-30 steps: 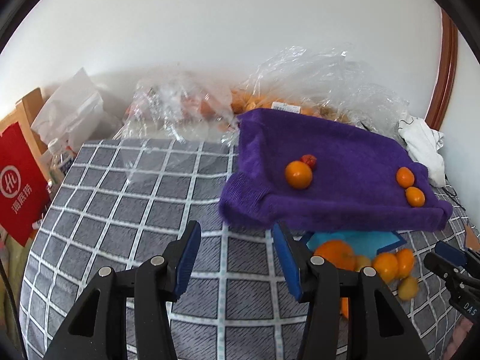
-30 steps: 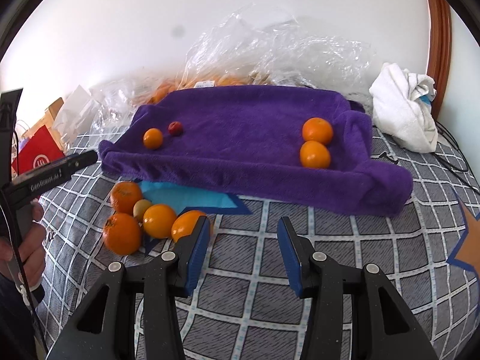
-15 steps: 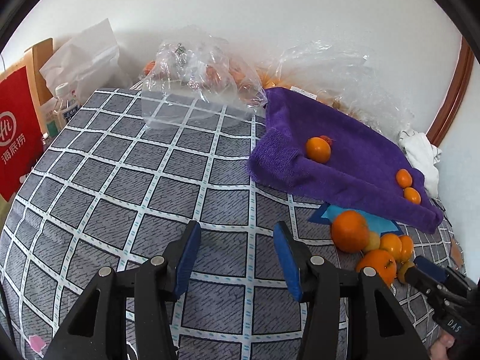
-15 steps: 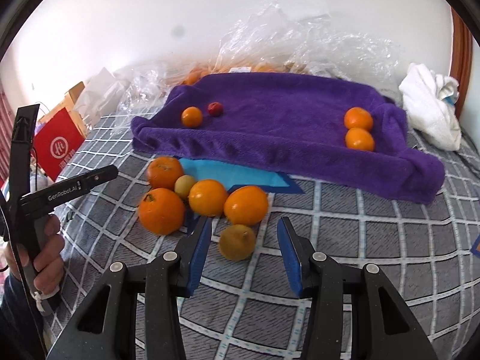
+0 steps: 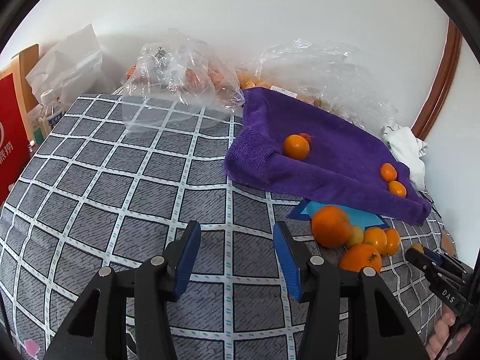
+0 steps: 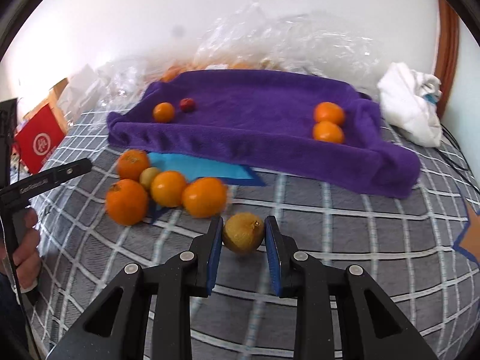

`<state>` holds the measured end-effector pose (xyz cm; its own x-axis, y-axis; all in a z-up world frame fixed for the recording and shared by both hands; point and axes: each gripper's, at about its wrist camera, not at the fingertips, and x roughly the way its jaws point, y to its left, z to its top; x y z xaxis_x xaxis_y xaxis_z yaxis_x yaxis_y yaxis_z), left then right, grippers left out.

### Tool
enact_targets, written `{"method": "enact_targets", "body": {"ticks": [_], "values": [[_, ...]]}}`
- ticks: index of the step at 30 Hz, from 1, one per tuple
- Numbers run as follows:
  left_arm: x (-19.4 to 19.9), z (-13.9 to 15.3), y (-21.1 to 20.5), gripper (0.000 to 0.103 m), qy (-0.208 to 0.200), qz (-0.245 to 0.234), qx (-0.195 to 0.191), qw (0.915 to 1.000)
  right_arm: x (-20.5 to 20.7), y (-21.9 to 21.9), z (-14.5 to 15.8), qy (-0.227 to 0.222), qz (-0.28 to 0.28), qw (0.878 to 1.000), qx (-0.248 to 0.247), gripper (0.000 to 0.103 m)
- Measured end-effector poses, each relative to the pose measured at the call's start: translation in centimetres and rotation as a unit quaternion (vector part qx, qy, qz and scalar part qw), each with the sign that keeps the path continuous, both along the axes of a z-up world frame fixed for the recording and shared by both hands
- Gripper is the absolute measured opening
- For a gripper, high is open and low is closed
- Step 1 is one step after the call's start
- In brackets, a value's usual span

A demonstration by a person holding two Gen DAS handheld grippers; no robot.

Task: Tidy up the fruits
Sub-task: 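Grasp the yellow-green fruit with the right tool, then grasp a large stemmed tangerine with the left tool while the right tool holds the yellow-green fruit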

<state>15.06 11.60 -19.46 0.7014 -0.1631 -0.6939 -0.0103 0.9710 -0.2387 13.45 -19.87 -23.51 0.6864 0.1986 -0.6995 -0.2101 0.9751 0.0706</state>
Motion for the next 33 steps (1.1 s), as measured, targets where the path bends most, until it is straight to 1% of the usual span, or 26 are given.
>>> {"method": "enact_targets", "body": {"ticks": [3, 5, 7, 9, 11, 14, 16, 18, 22, 24, 25, 26, 27, 29, 30, 32, 33], "values": [[-0.1, -0.2, 0.0, 0.046, 0.011, -0.009, -0.022, 0.9997, 0.5, -2.0, -0.1, 0.011, -0.023, 1.0, 0.002, 0.028], [-0.2, -0.1, -0.4, 0.046, 0.021, -0.02, -0.041, 0.9987, 0.5, -3.0, -0.1, 0.007, -0.033, 0.999, 0.001, 0.028], [-0.4, 0.0, -1.5, 0.046, 0.028, -0.041, -0.059, 0.997, 0.4, -3.9, -0.3, 0.003, -0.036, 0.999, 0.006, 0.028], [-0.7, 0.3, -3.2, 0.048, 0.028, -0.063, -0.061, 0.9957, 0.2, -4.6, -0.6, 0.001, -0.037, 0.999, 0.01, 0.028], [-0.7, 0.7, -4.6, 0.048, 0.024, -0.074, -0.048, 0.9958, 0.2, -5.0, -0.8, 0.004, -0.041, 0.999, 0.014, 0.028], [0.2, 1.0, -5.8, 0.048, 0.023, -0.073, -0.039, 0.9963, 0.1, -5.5, -0.6, -0.004, -0.04, 0.999, 0.025, 0.028], [1.3, 0.9, -6.3, 0.048, 0.034, -0.068, -0.038, 0.9964, 0.3, -5.4, -0.9, 0.006, -0.037, 0.999, 0.022, 0.028], [2.2, 0.6, -6.4, 0.048, 0.044, -0.07, -0.051, 0.9953, 0.5, -5.3, -1.0, 0.012, -0.033, 0.999, 0.018, 0.028], [3.6, -0.2, -6.9, 0.048, 0.058, -0.058, -0.051, 0.9953, 0.4, -5.3, -1.0, 0.01, -0.03, 0.999, 0.026, 0.028], [3.8, -0.8, -6.9, 0.047, 0.066, -0.045, -0.062, 0.9948, 0.5, -5.4, -1.1, 0.015, -0.03, 0.999, 0.028, 0.028], [3.8, -0.9, -6.9, 0.046, 0.064, -0.042, -0.062, 0.9952, 0.5, -5.4, -1.1, 0.016, -0.03, 0.999, 0.028, 0.028], [3.7, -0.8, -6.9, 0.041, 0.058, -0.04, -0.062, 0.9956, 0.5, -5.3, -1.1, 0.016, -0.03, 0.999, 0.027, 0.028], [3.7, -0.7, -6.9, 0.039, 0.056, -0.04, -0.064, 0.9955, 0.5, -5.3, -1.1, 0.016, -0.03, 0.999, 0.027, 0.028], [3.5, -0.5, -6.5, 0.039, 0.065, -0.035, -0.069, 0.9949, 0.6, -5.3, -1.1, 0.017, -0.03, 0.999, 0.026, 0.028], [3.2, -0.2, -6.2, 0.039, 0.062, -0.035, -0.072, 0.9949, 0.6, -5.3, -1.1, 0.017, -0.029, 0.999, 0.026, 0.028], [2.3, 0.5, -5.3, 0.039, 0.052, -0.028, -0.057, 0.9967, 0.6, -5.2, -1.1, 0.017, -0.029, 0.999, 0.025, 0.028], [1.8, 0.8, -4.9, 0.039, 0.047, -0.019, -0.039, 0.9979, 0.6, -5.2, -1.1, 0.016, -0.03, 0.999, 0.024, 0.028]]}}
